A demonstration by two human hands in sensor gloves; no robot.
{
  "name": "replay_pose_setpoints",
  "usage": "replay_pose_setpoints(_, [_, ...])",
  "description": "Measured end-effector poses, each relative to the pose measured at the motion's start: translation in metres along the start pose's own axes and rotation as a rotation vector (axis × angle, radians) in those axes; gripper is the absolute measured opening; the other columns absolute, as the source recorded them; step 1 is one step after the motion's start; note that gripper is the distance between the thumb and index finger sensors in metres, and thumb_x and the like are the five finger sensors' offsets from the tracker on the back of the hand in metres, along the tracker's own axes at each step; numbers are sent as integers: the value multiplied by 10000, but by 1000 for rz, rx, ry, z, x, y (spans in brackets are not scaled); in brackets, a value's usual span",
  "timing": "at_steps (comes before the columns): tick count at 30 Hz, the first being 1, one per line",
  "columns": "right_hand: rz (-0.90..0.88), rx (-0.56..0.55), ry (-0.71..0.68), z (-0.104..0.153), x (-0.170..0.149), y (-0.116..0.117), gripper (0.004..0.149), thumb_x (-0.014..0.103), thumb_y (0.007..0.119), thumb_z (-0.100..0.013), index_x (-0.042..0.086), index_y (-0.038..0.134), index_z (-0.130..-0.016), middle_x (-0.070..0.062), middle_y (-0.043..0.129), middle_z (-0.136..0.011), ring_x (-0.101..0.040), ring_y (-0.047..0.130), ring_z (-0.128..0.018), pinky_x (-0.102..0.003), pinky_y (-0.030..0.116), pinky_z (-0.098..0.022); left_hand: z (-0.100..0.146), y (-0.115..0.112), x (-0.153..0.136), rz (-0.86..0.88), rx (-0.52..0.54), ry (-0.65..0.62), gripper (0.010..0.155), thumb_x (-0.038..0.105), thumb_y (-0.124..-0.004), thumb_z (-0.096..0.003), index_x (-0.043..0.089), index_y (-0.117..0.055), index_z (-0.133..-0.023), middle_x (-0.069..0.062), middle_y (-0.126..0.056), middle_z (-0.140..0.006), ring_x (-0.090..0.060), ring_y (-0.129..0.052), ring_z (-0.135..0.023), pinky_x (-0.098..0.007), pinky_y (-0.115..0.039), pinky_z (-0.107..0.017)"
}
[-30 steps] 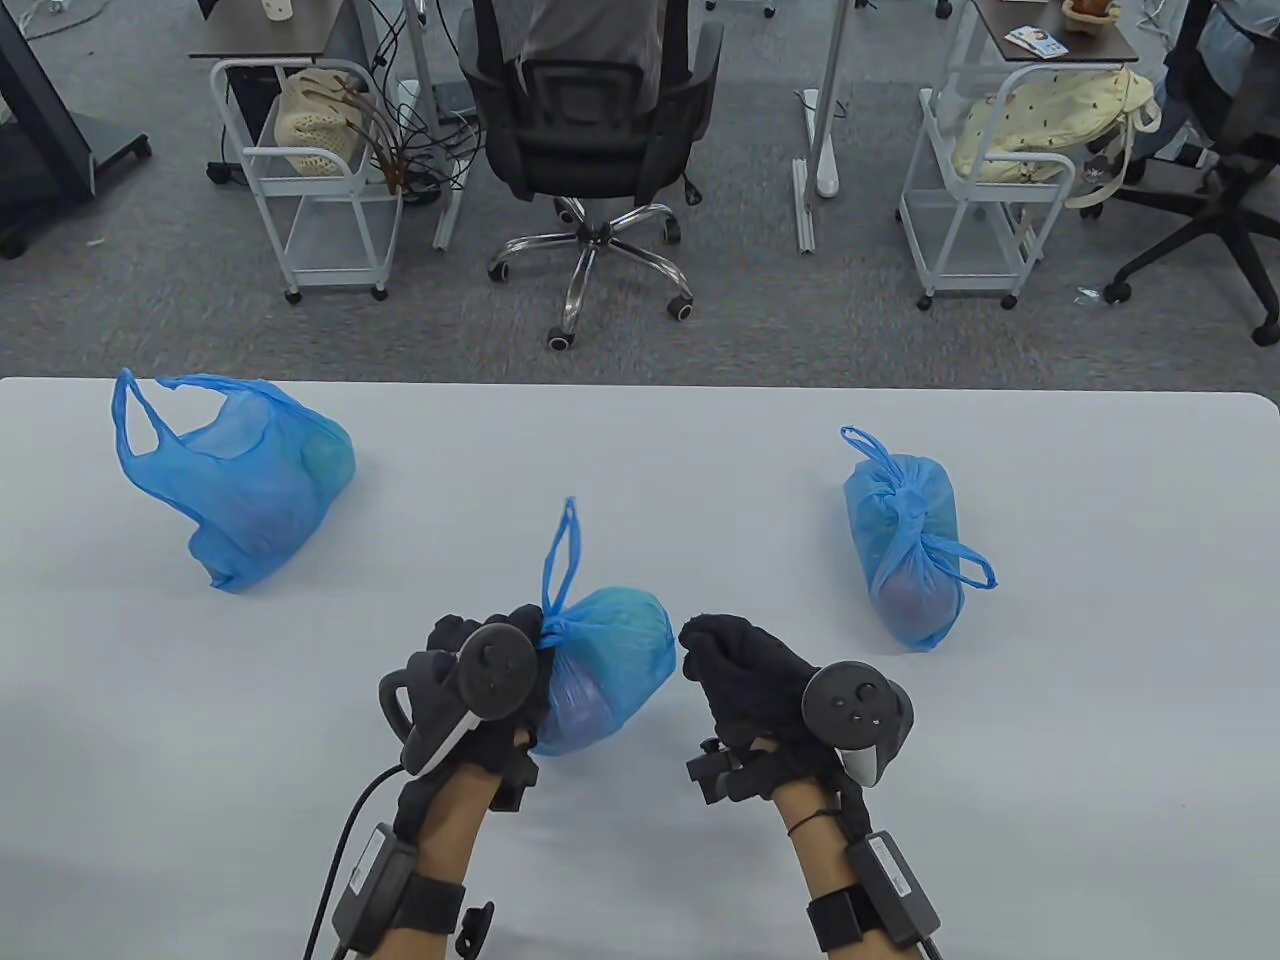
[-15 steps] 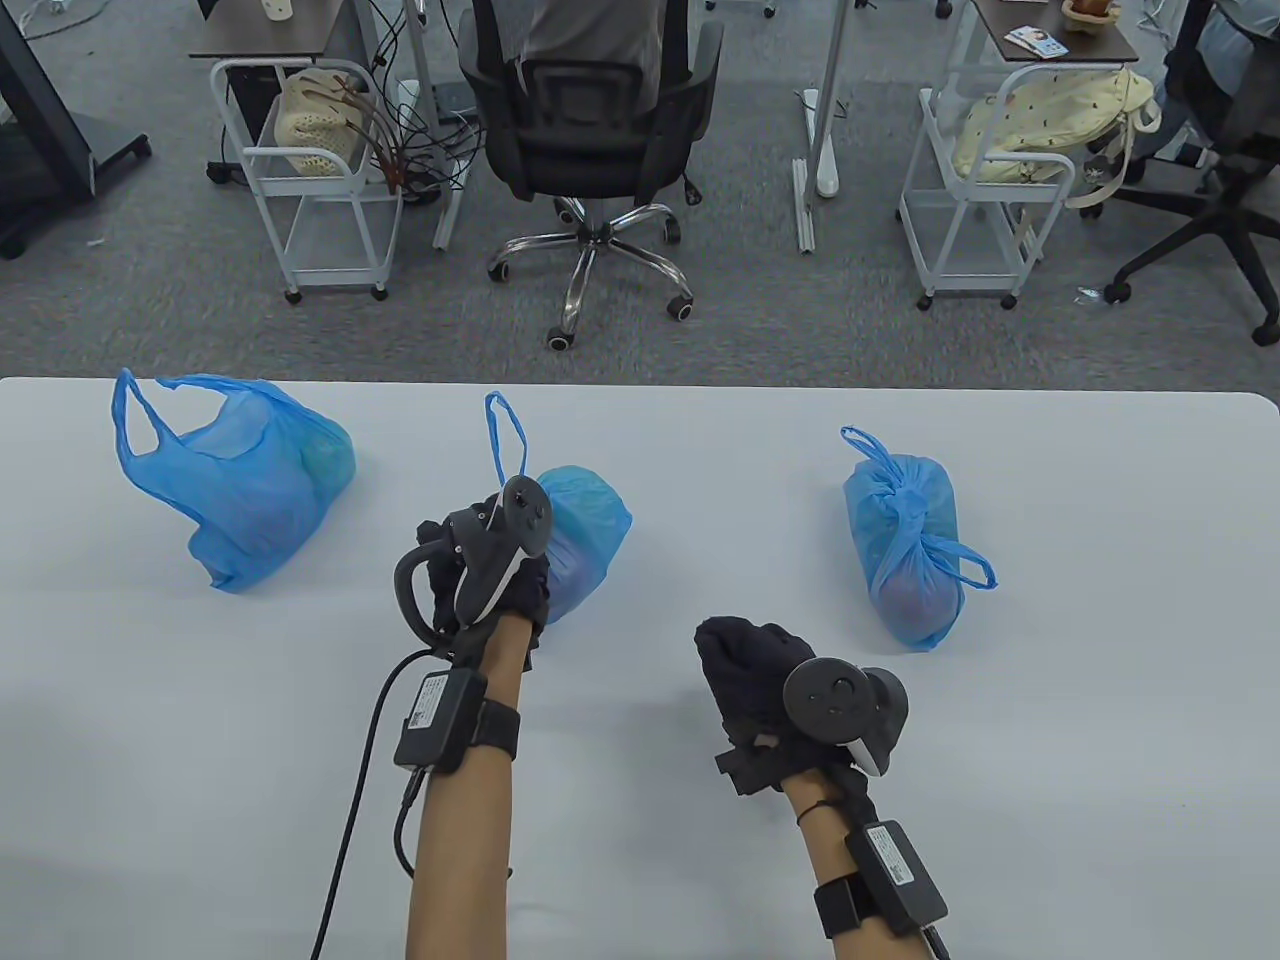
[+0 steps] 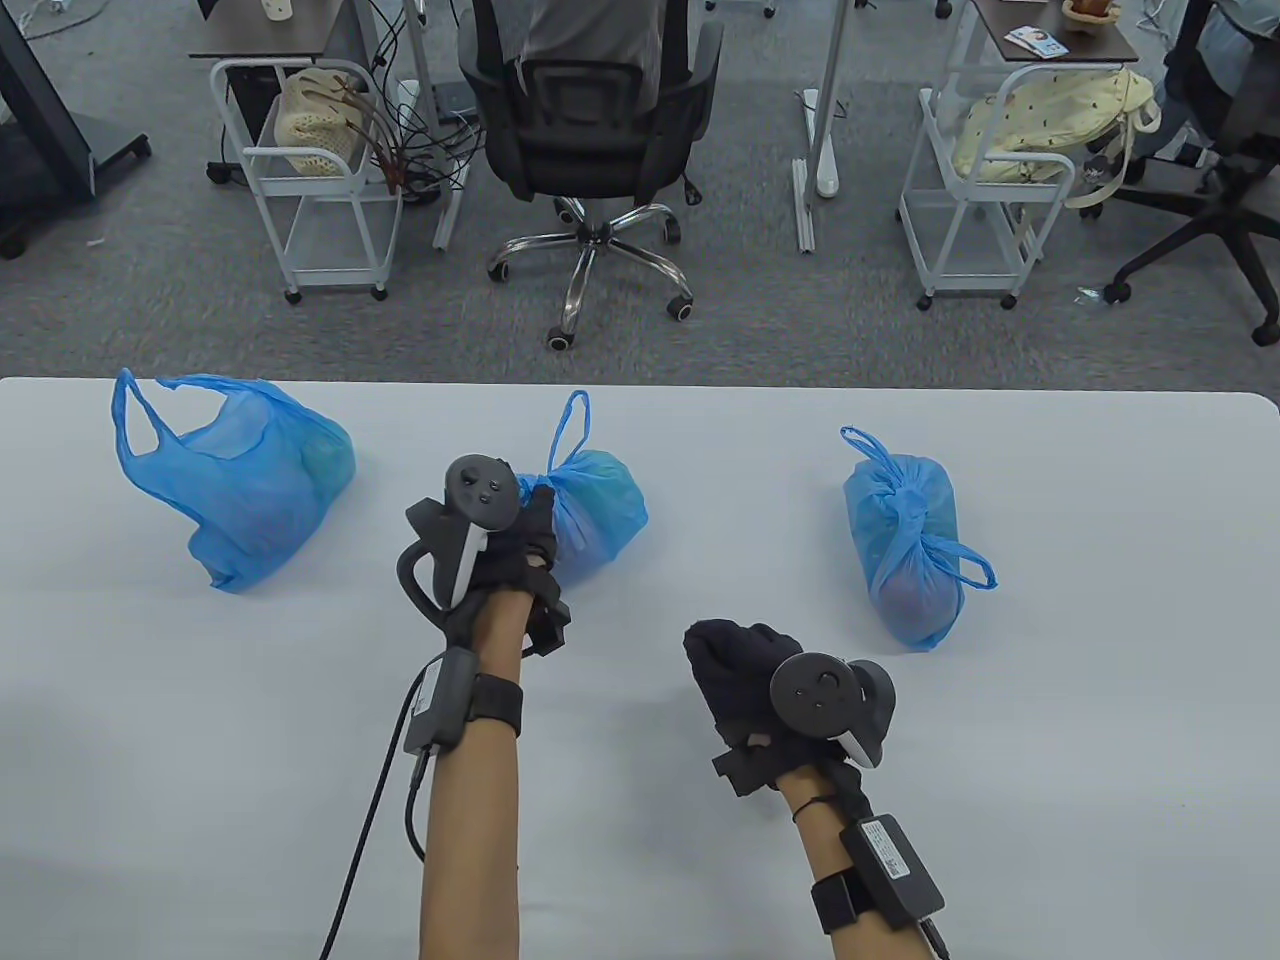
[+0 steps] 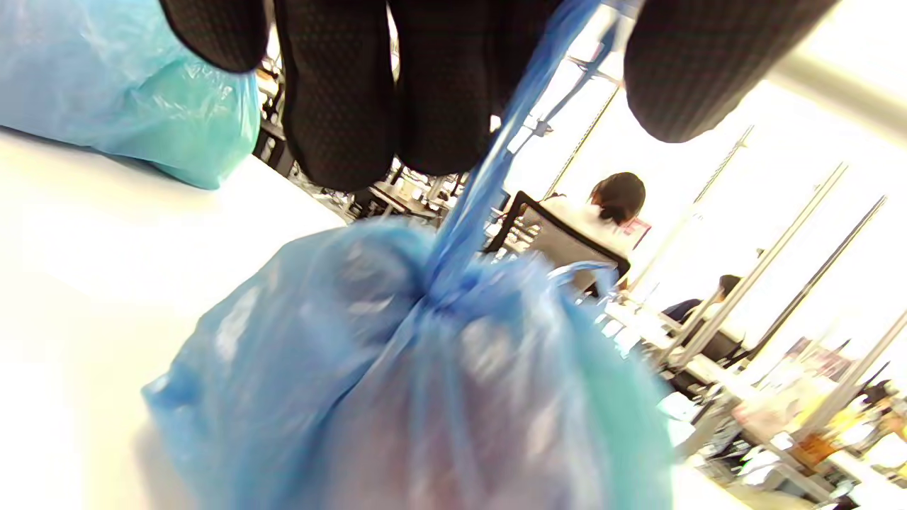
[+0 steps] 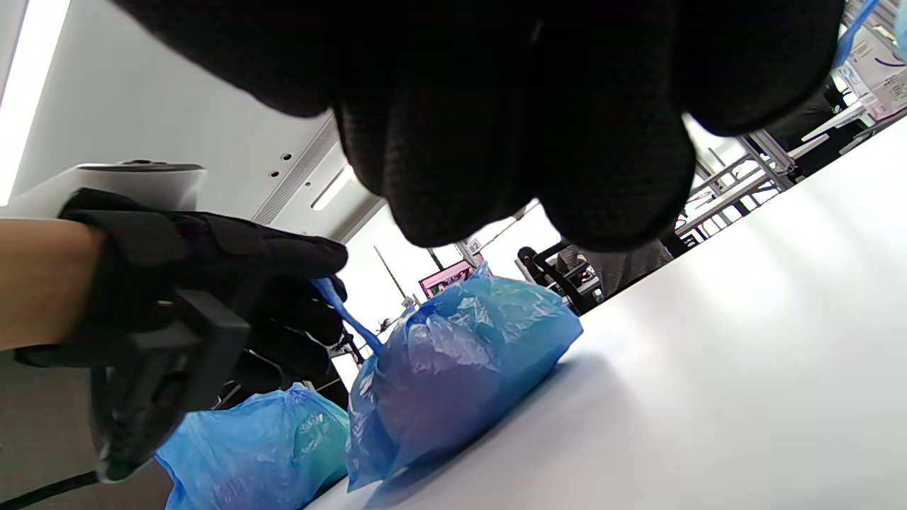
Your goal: Tie knot on plastic bag top
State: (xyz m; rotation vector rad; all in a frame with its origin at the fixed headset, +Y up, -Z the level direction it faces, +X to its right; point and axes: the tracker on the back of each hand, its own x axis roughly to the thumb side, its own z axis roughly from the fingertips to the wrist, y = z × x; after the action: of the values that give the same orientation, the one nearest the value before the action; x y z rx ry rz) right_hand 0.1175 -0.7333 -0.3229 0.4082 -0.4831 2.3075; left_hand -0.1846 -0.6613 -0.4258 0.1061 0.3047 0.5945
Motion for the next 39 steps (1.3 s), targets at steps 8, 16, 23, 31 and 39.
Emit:
replay_pose_setpoints(8, [5, -17, 4, 5, 1, -8, 398, 391, 778, -491, 90, 928, -704, -105, 1028, -474, -348, 1049, -458, -628, 771, -422, 33, 112, -16, 87, 252, -42, 687, 539, -728, -484, 211, -558, -1063, -129, -663, -1054, -403, -735, -938, -701, -470, -696])
replay_pose_setpoints(16, [47, 18, -33, 5, 8, -2, 399, 392, 777, -491, 91, 929, -704, -106, 1029, -474, -347, 1050, -458, -628, 771, -424, 49, 185, -88, 101, 429, 116, 636, 446, -739, -505, 184, -554, -1055, -158, -612, -1063, -443, -643, -975, -715, -420, -689])
replay_pose_setpoints(23, [94, 53, -54, 6, 11, 6, 400, 393, 777, -490, 91, 930, -703, -104, 1030, -473, -343, 1052, -457, -627, 772, -423, 47, 195, -166, 165, 434, 249, 643, 443, -741, -505, 180, -544, -1057, -167, -585, -1080, -456, -611, -992, -721, -406, -687])
replay_pose_setpoints(31, [150, 27, -81, 8, 14, 8, 400, 394, 778, -487, 91, 932, -697, -102, 1032, -466, -346, 1052, -451, -627, 774, -420, 19, 151, -243, 270, 318, 339, 708, 490, -741, -494, 179, -486, -1076, -173, -491, -1141, -471, -517, -1044, -737, -394, -686])
replay_pose_setpoints(39, [-15, -44, -56, 3, 18, 6, 399, 393, 777, -488, 89, 933, -695, -103, 1031, -462, -342, 1053, -444, -625, 775, -416, -23, 120, -267, 372, 217, 355, 871, 611, -749, -471, 203, -329, -1116, -133, -347, -1199, -458, -411, -1092, -744, -347, -699])
